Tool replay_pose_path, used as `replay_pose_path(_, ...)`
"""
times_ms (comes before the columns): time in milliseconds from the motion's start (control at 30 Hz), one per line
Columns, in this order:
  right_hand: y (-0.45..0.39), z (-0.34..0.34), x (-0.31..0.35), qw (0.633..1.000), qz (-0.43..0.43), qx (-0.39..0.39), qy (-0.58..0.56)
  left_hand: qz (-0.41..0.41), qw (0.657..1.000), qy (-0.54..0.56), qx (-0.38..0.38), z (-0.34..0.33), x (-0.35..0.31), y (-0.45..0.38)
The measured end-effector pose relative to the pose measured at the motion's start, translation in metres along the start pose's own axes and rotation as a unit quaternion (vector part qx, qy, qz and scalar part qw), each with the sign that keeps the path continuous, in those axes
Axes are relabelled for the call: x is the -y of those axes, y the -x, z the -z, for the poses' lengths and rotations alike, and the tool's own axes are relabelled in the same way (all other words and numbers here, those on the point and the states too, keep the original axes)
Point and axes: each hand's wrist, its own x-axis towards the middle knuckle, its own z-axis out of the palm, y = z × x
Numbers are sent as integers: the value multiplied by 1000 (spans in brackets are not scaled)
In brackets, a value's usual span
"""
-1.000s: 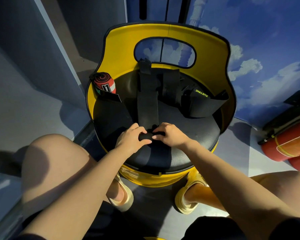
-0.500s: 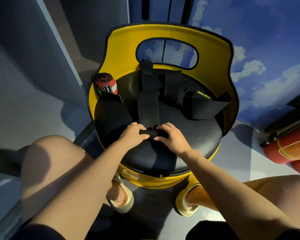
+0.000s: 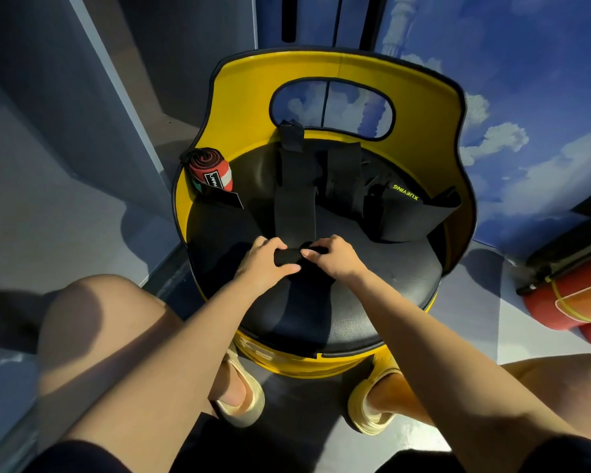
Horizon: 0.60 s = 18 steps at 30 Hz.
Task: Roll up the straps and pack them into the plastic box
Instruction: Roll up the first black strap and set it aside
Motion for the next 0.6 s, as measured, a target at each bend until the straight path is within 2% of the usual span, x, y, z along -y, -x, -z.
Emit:
replay_pose_path(200, 1, -2, -2, 998, -22, -25, -55, 9, 1000, -10, 3, -1, -3, -3)
replay_pose_path(433, 5, 4, -8, 993, -92, 36, -64, -2, 997, -18, 80, 4, -2, 4)
replay_pose_path(600, 13, 9, -6, 988, -109, 94, -59, -6, 988, -40, 150, 8, -3, 7)
